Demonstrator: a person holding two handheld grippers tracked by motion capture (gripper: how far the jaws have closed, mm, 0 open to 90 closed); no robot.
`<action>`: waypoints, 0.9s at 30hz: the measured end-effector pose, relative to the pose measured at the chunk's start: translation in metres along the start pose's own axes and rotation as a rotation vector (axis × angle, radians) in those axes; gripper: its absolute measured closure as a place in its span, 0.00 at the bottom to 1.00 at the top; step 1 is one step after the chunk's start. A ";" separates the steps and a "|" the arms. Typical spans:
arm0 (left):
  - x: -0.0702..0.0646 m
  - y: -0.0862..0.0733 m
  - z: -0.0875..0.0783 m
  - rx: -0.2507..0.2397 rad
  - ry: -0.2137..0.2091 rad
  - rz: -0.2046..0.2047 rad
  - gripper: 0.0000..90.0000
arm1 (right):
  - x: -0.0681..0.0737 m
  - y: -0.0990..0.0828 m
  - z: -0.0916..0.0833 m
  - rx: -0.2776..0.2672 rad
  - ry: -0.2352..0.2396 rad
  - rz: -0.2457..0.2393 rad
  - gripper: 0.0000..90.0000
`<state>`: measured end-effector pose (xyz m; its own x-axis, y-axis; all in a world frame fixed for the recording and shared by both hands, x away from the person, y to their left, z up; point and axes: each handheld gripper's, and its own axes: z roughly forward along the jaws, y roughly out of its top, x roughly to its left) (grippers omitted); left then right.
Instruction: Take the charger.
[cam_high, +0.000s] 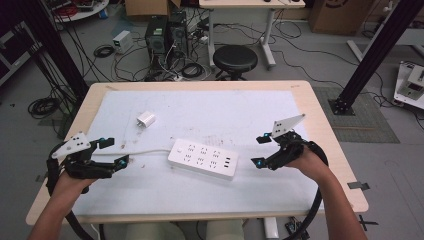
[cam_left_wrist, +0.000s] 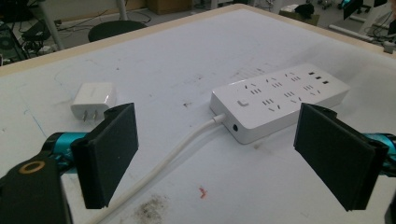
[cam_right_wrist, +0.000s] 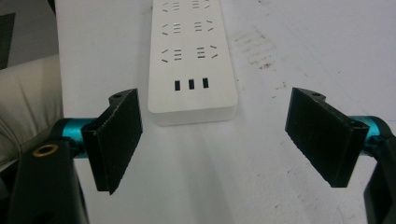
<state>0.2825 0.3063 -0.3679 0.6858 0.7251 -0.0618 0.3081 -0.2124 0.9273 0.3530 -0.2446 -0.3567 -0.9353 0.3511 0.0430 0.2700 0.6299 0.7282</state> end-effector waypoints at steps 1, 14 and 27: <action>0.000 0.000 0.000 0.007 0.007 0.005 0.16 | 0.001 0.000 -0.001 0.001 -0.001 0.003 0.21; 0.008 0.008 0.003 0.037 0.003 -0.004 0.16 | 0.002 0.002 0.000 -0.028 -0.034 0.017 0.21; 0.029 0.022 0.024 0.095 0.132 -0.088 0.16 | 0.015 0.001 -0.007 -0.046 -0.090 0.031 0.21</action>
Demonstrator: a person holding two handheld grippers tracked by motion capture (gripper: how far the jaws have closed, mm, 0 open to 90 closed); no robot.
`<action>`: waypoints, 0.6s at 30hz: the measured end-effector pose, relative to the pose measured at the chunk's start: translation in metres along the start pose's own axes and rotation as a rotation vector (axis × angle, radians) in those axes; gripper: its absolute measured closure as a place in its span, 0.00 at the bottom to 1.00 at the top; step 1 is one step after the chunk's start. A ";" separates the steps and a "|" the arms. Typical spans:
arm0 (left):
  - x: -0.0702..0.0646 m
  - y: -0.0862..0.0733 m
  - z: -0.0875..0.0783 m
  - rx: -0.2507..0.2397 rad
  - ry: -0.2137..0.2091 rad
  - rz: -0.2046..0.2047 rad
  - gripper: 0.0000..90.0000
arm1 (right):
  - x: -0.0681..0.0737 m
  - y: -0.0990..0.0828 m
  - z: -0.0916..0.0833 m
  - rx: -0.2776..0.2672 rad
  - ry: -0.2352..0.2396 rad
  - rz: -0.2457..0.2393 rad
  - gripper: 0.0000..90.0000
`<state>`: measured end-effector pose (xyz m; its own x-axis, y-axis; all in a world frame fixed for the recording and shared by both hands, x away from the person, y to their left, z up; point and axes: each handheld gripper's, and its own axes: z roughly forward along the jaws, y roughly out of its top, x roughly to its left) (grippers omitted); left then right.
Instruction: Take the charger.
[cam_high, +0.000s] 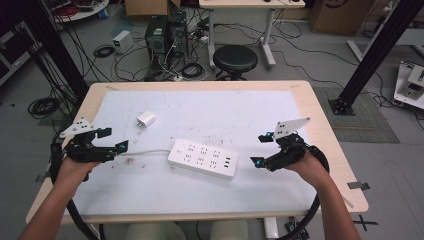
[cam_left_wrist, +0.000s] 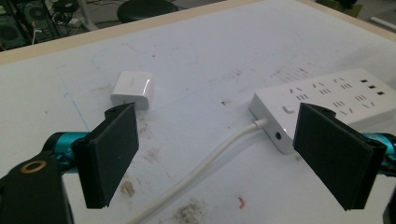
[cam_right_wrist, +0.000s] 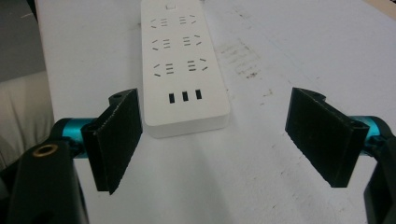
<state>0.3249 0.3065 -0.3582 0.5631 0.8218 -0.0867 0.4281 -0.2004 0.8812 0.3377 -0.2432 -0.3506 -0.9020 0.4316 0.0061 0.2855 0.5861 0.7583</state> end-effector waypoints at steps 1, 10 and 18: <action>0.000 0.003 0.002 -0.002 0.010 -0.006 0.16 | 0.000 0.000 0.000 -0.004 -0.001 -0.001 0.21; 0.013 0.038 0.027 0.049 0.086 -0.005 0.16 | -0.003 0.002 0.002 0.012 0.003 0.046 0.21; 0.022 0.054 0.053 0.062 0.112 -0.046 0.17 | -0.004 0.007 0.003 0.032 0.019 0.067 0.21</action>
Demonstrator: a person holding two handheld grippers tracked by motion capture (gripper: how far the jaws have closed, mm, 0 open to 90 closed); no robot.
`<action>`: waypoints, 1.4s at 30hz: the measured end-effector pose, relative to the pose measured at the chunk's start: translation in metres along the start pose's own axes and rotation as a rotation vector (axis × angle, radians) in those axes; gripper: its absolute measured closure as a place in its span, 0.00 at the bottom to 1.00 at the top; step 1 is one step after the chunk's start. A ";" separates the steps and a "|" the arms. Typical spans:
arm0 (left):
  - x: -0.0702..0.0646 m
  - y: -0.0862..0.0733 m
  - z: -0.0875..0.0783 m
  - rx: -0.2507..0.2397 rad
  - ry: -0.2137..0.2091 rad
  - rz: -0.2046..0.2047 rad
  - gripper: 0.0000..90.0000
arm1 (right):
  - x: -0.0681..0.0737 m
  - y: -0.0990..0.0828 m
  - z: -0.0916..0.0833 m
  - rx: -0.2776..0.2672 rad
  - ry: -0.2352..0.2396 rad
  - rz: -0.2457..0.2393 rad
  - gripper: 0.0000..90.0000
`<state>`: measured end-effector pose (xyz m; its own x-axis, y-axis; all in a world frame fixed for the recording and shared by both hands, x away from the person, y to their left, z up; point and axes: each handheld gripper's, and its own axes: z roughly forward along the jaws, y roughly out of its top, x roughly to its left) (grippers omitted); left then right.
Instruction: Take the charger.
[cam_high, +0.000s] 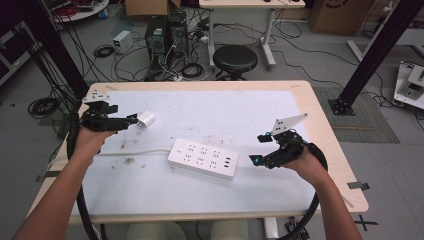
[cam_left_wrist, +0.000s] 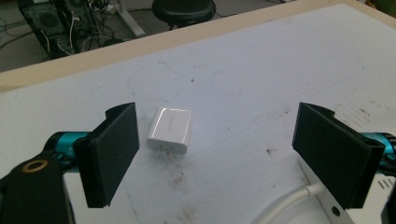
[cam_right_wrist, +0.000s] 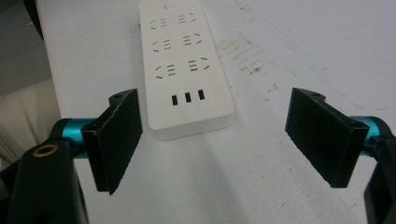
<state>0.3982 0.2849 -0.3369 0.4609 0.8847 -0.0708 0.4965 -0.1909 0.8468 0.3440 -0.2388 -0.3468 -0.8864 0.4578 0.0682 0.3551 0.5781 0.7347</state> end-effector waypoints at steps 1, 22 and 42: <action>0.000 0.000 0.004 -0.002 0.010 -0.009 0.17 | 0.000 0.001 -0.001 -0.001 -0.002 0.000 0.21; 0.016 -0.001 0.073 0.090 -0.040 0.107 0.17 | -0.007 -0.001 -0.002 0.017 -0.045 0.036 0.21; 0.038 -0.029 0.121 0.261 0.004 0.074 0.22 | -0.014 -0.001 -0.004 0.035 -0.069 0.056 0.21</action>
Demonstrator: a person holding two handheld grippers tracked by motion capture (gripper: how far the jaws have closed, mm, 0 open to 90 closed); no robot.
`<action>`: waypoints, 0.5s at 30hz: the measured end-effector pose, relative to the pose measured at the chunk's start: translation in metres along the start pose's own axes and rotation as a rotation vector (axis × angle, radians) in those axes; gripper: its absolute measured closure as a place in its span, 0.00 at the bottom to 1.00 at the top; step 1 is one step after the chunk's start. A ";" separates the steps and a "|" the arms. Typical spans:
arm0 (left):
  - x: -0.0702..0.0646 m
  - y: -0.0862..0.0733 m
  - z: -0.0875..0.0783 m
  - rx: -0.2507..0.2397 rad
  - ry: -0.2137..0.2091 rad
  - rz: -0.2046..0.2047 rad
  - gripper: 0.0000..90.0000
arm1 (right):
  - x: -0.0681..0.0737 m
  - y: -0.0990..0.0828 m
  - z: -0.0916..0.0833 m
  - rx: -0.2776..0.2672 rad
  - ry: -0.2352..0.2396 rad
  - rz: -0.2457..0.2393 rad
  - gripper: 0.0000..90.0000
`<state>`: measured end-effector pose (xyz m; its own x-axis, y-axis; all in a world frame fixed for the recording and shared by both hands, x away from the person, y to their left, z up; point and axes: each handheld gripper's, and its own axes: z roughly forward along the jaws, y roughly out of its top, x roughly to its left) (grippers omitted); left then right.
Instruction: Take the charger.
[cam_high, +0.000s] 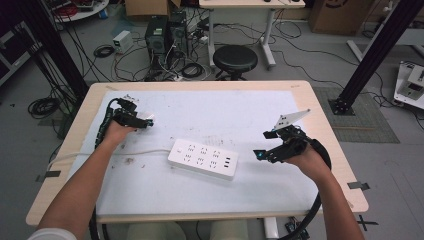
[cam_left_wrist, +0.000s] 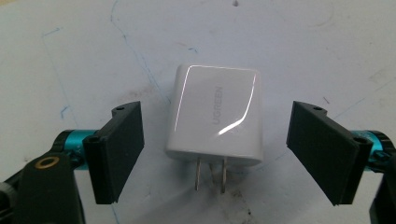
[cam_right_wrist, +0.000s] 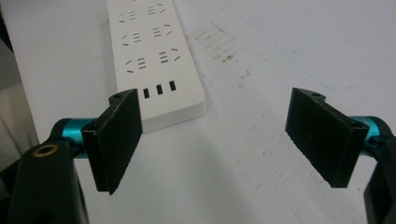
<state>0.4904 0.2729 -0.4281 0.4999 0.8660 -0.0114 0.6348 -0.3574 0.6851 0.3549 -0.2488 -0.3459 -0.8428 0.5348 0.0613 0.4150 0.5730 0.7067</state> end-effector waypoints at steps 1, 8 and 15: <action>-0.001 -0.001 0.003 0.018 -0.007 0.002 0.23 | 0.000 0.000 0.000 0.004 0.001 0.005 0.21; 0.001 -0.004 0.008 0.049 -0.001 0.003 0.30 | -0.001 0.000 -0.001 0.008 0.000 0.004 0.21; 0.003 -0.005 0.007 0.045 0.000 0.009 0.39 | -0.001 -0.002 -0.002 0.009 -0.002 0.010 0.21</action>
<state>0.4925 0.2747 -0.4369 0.5060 0.8625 -0.0056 0.6560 -0.3806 0.6518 0.3544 -0.2514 -0.3459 -0.8380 0.5415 0.0670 0.4263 0.5731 0.6999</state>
